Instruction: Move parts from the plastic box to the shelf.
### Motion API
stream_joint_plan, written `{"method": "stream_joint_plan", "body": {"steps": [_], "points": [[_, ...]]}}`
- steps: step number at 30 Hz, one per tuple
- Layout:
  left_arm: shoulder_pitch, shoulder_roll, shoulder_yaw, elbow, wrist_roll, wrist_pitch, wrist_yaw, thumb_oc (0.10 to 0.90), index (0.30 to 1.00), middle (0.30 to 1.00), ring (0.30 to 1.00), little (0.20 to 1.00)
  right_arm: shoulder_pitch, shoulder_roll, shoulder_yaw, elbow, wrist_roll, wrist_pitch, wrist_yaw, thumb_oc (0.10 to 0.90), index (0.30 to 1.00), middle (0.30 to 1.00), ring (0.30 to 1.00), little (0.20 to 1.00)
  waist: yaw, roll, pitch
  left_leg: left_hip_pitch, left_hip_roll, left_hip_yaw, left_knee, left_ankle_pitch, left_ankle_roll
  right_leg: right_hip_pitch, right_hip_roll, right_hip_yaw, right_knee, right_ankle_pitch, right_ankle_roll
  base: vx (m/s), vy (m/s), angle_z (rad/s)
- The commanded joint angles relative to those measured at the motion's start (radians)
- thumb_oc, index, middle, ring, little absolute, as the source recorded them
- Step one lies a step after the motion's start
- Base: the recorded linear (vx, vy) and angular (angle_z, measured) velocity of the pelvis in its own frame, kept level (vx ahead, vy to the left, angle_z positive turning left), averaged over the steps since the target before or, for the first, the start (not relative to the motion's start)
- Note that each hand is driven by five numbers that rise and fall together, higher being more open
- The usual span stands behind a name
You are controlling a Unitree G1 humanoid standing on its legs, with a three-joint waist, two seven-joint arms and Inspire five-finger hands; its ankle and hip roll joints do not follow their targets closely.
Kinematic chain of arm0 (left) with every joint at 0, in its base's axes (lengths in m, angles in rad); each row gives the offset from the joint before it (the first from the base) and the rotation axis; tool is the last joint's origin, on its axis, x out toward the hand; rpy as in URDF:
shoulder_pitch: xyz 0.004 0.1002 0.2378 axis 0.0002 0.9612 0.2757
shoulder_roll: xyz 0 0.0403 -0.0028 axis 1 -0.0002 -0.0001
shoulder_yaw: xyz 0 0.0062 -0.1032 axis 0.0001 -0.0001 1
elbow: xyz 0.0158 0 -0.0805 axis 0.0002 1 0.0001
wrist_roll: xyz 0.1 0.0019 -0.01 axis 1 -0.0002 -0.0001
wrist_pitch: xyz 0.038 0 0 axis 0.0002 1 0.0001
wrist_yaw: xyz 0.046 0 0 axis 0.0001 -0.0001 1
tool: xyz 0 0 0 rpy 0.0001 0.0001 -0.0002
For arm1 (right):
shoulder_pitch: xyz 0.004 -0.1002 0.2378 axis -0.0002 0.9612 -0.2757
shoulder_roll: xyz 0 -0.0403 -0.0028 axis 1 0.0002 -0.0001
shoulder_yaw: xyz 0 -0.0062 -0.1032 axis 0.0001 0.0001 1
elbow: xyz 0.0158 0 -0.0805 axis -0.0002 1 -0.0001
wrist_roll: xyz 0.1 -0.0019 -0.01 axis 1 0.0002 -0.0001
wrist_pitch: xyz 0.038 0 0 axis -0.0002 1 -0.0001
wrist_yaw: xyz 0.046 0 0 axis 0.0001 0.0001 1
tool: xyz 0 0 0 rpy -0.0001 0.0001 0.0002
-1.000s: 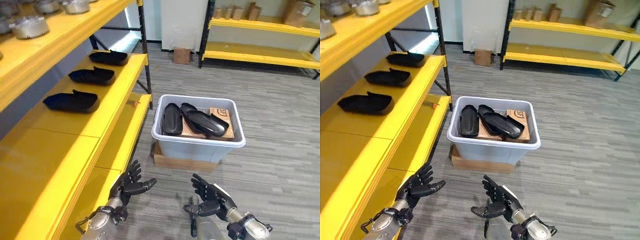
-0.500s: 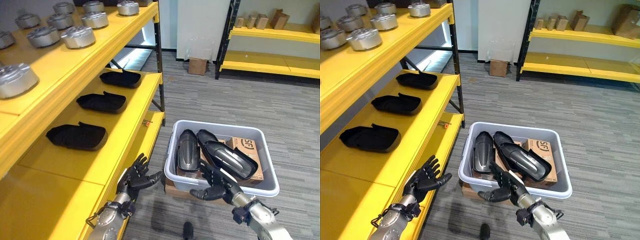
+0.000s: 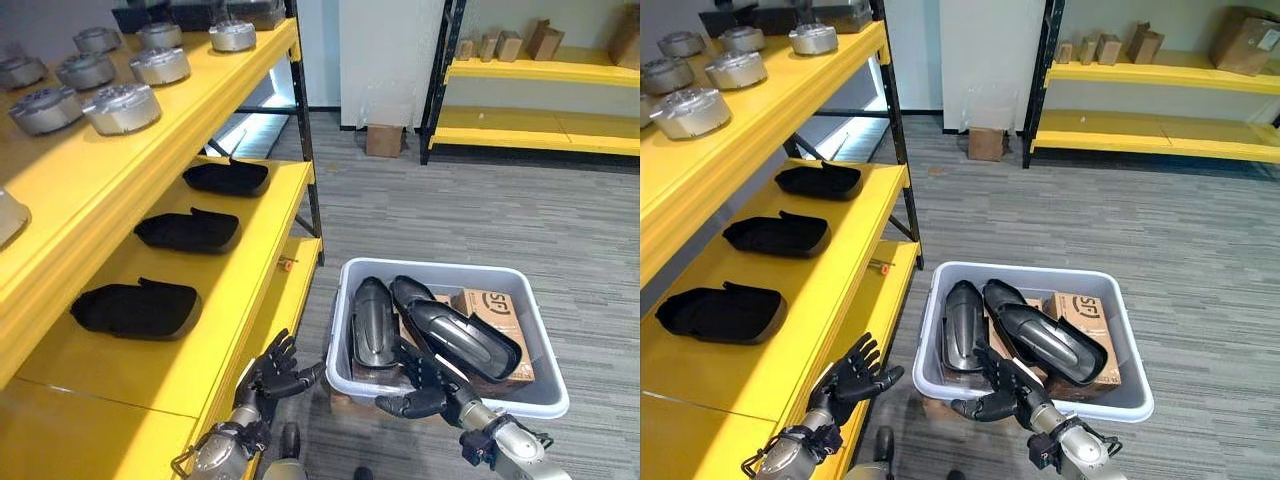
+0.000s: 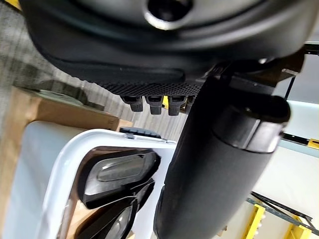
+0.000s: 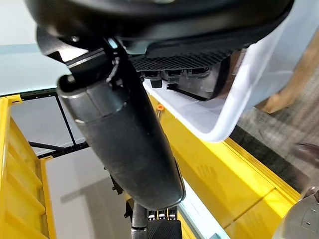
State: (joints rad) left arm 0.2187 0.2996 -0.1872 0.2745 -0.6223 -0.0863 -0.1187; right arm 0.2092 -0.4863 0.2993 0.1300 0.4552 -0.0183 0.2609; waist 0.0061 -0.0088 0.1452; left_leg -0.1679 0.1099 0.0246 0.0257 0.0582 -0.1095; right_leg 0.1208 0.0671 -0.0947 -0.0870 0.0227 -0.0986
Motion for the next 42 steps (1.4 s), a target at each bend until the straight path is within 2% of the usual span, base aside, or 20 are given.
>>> {"method": "stream_joint_plan", "body": {"steps": [1,8,13,24,29,32,33,34,35,36,38,39,41,42], "points": [[-0.045,0.041,0.017,-0.097,-0.003,-0.086,-0.026,0.9,1.0,1.0,1.0,1.0,-0.015,0.008,-0.049,-0.096,0.042,-0.086,0.031,0.9,1.0,1.0,1.0,1.0,0.008,0.004,-0.06,0.145,-0.029,0.031,-0.022,0.022,0.047,-0.048,-0.088,0.024,0.066,-0.065,0.124,0.11,0.09,-0.63],[-0.04,0.049,0.02,-0.104,-0.001,-0.085,-0.027,0.9,1.0,1.0,1.0,1.0,-0.008,0.022,-0.054,-0.098,0.049,-0.081,0.036,0.9,1.0,1.0,1.0,1.0,-0.002,0.005,-0.08,0.181,-0.033,0.057,-0.043,0.002,0.058,-0.042,-0.106,0.021,0.06,-0.06,0.134,0.05,0.051,-0.04],[-0.035,0.054,0.027,-0.115,0.002,-0.083,-0.026,0.9,1.0,1.0,1.0,1.0,-0.012,0.027,-0.058,-0.099,0.043,-0.082,0.034,0.9,1.0,1.0,1.0,1.0,-0.001,0.002,-0.091,0.201,-0.048,0.063,-0.066,-0.02,0.07,-0.045,-0.125,0.024,0.054,-0.049,0.156,0.03,0.077,0.0],[-0.039,0.067,0.034,-0.123,-0.003,-0.079,-0.022,0.9,1.0,1.0,1.0,1.0,-0.024,0.036,-0.049,-0.101,0.036,-0.075,0.037,0.9,1.0,1.0,1.0,1.0,0.003,-0.009,-0.089,0.202,-0.073,0.071,-0.045,-0.07,0.098,-0.054,-0.154,0.039,0.081,-0.049,0.183,0.03,0.072,-0.05],[-0.049,0.085,0.037,-0.13,0.006,-0.081,-0.013,0.9,1.0,1.0,1.0,1.0,-0.043,0.041,-0.029,-0.099,0.032,-0.073,0.041,0.9,1.0,1.0,1.0,1.0,0.005,-0.009,-0.072,0.203,-0.087,0.069,-0.04,-0.088,0.126,-0.112,-0.158,0.058,0.188,-0.061,0.205,-0.01,0.106,-0.1],[-0.054,0.089,0.043,-0.124,0.013,-0.083,-0.01,0.9,1.0,1.0,1.0,1.0,-0.056,0.049,-0.015,-0.095,0.021,-0.07,0.048,0.9,1.0,1.0,1.0,1.0,0.003,-0.003,-0.048,0.201,-0.093,0.068,-0.036,-0.096,0.146,-0.194,-0.159,0.071,0.319,-0.045,0.237,-0.06,0.107,-0.17],[-0.073,0.106,0.036,-0.114,0.023,-0.087,-0.01,0.9,1.0,1.0,1.0,1.0,-0.069,0.053,-0.011,-0.093,0.023,-0.072,0.049,0.9,1.0,1.0,1.0,1.0,-0.013,0.003,-0.031,0.193,-0.094,0.052,-0.024,-0.091,0.15,-0.237,-0.146,0.133,0.395,-0.004,0.264,-0.02,0.057,-0.15],[-0.078,0.114,0.028,-0.119,0.025,-0.092,-0.013,0.9,1.0,1.0,1.0,1.0,-0.059,0.06,-0.018,-0.106,0.035,-0.076,0.048,0.9,1.0,1.0,1.0,1.0,-0.027,0.011,-0.03,0.191,-0.096,0.028,-0.025,-0.086,0.151,-0.247,-0.14,0.195,0.424,0.006,0.258,0.0,0.0,0.0],[-0.078,0.115,0.028,-0.119,0.025,-0.092,-0.013,0.9,1.0,1.0,1.0,1.0,-0.058,0.06,-0.018,-0.106,0.036,-0.076,0.048,0.9,1.0,1.0,1.0,1.0,-0.027,0.011,-0.03,0.191,-0.097,0.028,-0.025,-0.086,0.151,-0.247,-0.14,0.194,0.424,0.005,0.258,0.06,-0.035,0.26],[-0.077,0.12,0.027,-0.123,0.025,-0.092,-0.015,0.9,1.0,1.0,1.0,1.0,-0.051,0.066,-0.022,-0.109,0.039,-0.077,0.047,0.9,1.0,1.0,1.0,1.0,-0.029,0.016,-0.032,0.193,-0.092,0.02,-0.028,-0.087,0.15,-0.246,-0.177,0.199,0.426,0.015,0.249,0.05,-0.073,0.36],[-0.088,0.121,0.026,-0.11,0.02,-0.092,-0.013,0.9,1.0,1.0,1.0,1.0,-0.052,0.078,-0.022,-0.102,0.04,-0.083,0.037,0.9,1.0,1.0,1.0,1.0,-0.02,0.021,-0.045,0.189,-0.079,0.021,-0.023,-0.098,0.14,-0.214,-0.297,0.145,0.358,0.055,0.223,0.09,-0.198,0.35],[-0.099,0.124,0.03,-0.101,0.011,-0.093,0.0,0.9,1.0,1.0,1.0,1.0,-0.059,0.089,-0.013,-0.085,0.027,-0.084,0.023,0.9,1.0,1.0,1.0,1.0,-0.004,0.016,-0.061,0.186,-0.061,0.024,-0.012,-0.117,0.121,-0.203,-0.43,0.091,0.237,0.155,0.237,0.12,-0.312,0.33],[-0.087,0.124,0.047,-0.108,0.002,-0.094,0.014,0.9,1.0,1.0,1.0,1.0,-0.067,0.09,0.0,-0.087,0.01,-0.085,0.019,0.9,1.0,1.0,1.0,1.0,0.011,0.002,-0.066,0.2,-0.034,0.05,0.001,-0.136,0.096,-0.212,-0.52,0.003,0.145,0.234,0.283,0.15,-0.384,-0.19],[-0.073,0.127,0.063,-0.103,0.001,-0.098,0.007,0.9,1.0,1.0,1.0,1.0,-0.068,0.082,0.003,-0.094,0.0,-0.077,0.031,0.9,1.0,1.0,1.0,1.0,0.021,-0.026,-0.076,0.23,-0.019,0.067,-0.018,-0.141,0.072,-0.176,-0.541,-0.052,0.082,0.287,0.319,0.16,-0.419,-0.5]]}}
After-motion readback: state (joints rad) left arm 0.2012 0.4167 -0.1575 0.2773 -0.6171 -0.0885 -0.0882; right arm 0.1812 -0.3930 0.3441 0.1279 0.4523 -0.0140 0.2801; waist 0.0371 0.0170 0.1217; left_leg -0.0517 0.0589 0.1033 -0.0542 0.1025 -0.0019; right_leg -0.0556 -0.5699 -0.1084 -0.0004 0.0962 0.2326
